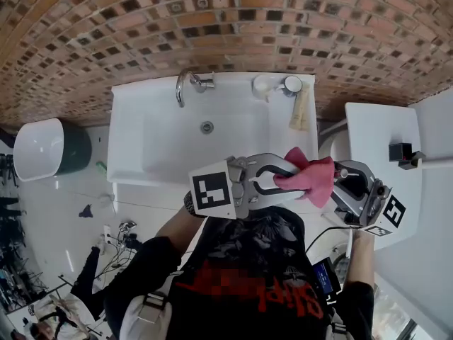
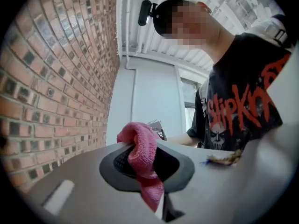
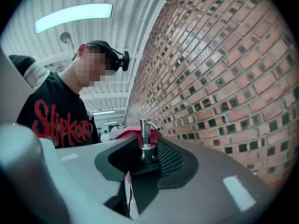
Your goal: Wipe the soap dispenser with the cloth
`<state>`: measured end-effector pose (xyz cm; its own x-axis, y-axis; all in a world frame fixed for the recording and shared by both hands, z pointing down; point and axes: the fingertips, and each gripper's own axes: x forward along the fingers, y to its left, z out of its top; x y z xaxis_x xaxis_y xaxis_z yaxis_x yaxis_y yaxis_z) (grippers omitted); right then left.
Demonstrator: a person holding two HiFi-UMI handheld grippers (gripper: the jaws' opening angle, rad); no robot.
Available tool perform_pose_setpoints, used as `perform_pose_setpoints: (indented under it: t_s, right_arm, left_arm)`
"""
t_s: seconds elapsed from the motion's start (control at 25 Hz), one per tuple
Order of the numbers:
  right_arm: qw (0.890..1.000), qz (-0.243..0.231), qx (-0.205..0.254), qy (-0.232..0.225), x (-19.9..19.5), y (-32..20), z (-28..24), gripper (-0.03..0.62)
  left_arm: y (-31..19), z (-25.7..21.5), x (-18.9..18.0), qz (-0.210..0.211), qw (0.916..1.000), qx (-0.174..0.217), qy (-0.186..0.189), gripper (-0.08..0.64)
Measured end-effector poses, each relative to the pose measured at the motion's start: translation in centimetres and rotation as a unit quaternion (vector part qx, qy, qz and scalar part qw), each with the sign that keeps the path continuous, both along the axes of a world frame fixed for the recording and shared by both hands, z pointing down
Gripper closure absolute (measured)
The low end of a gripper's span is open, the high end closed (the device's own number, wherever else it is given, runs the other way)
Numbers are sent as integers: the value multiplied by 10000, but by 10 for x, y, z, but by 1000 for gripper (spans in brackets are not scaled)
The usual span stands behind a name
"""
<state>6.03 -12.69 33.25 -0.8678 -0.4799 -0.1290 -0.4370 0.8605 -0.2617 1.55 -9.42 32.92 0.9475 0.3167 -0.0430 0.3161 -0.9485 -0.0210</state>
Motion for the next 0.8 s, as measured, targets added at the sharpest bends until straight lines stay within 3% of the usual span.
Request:
perform_pose_setpoints:
  t_s: [0.2,0.32,0.48,0.64,0.8]
  right_arm:
    - [9990,-18,55,-451,9,6,-22,459]
    - [9974,-2,189,-698,15,12,-43,459]
    - [9970,15,503,-586,17,21,-70,459]
    - [9969,29,645,-447,20,33,-84,459]
    - [9947,-53,698,-756,14,24,-102,459]
  left_arm:
    - [-5,6,0,-276,9994,-190,-65,511]
    - [-13,26,0,-483,9977,-258,-407,512]
    - [-27,62,-1,-757,9927,-535,-771,512]
    - [-29,94,-4,-677,9871,-887,-1150,514]
    - [-17,125,-2,-572,9825,-1138,-1357,514]
